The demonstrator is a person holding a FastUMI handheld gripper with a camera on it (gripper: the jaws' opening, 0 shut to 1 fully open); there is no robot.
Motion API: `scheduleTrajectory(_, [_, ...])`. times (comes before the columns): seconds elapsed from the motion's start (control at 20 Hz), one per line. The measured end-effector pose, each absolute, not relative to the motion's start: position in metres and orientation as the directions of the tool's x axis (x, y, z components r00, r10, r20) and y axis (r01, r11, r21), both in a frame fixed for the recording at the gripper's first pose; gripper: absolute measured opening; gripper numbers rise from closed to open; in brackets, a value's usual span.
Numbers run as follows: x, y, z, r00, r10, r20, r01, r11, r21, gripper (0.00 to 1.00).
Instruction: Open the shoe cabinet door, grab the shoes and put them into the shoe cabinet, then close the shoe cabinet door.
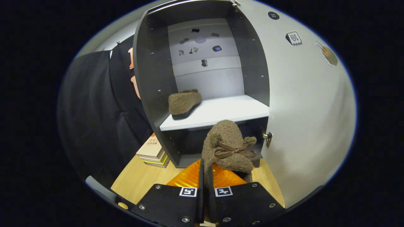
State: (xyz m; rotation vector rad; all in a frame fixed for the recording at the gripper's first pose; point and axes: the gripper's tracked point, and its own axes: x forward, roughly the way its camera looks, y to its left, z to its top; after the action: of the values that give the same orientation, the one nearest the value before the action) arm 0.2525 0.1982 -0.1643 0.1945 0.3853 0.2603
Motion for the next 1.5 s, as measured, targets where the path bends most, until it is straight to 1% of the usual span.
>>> scheduleTrajectory(0.15, [0.265, 0.180, -0.129, 0.904, 0.286, -0.316, -0.224, 0.949, 0.221, 0.06])
scheduleTrajectory(0.35, [0.292, 0.168, -0.104, 0.906, 0.288, -0.311, -0.239, 0.953, 0.188, 0.06])
scheduleTrajectory(0.75, [0.381, 0.161, -0.059, 0.920, 0.284, -0.271, -0.263, 0.958, 0.111, 0.06])
scheduleTrajectory(0.9, [0.421, 0.170, -0.055, 0.919, 0.286, -0.270, -0.270, 0.958, 0.096, 0.06])
scheduleTrajectory(1.15, [0.477, 0.173, -0.074, 0.907, 0.269, -0.324, -0.268, 0.962, 0.048, 0.06])
scheduleTrajectory(1.3, [0.497, 0.178, -0.094, 0.889, 0.264, -0.375, -0.264, 0.963, 0.053, 0.06])
scheduleTrajectory(1.5, [0.512, 0.184, -0.109, 0.872, 0.259, -0.416, -0.254, 0.965, 0.070, 0.06])
